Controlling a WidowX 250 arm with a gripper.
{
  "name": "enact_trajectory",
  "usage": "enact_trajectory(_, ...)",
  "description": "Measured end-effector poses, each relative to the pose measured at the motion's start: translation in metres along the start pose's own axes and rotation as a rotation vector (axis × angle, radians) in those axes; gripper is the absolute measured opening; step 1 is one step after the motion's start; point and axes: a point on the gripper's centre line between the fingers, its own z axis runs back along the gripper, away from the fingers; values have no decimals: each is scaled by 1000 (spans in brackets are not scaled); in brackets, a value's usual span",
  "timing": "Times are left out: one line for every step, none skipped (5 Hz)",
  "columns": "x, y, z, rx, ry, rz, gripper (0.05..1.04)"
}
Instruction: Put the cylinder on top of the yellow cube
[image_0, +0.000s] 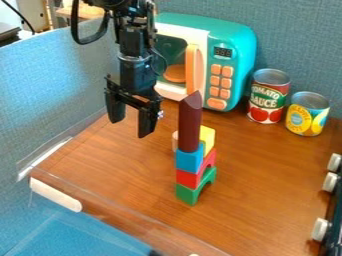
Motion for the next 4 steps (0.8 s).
enact_trajectory(-2,-1,-13,-14,36,2,1000)
enact_trajectory(8,-1,-23,11,67,-45,1000)
enact_trajectory(13,1,-28,10,78,-54,1000)
enact_trajectory(17,5,-34,-7,89,-65,1000)
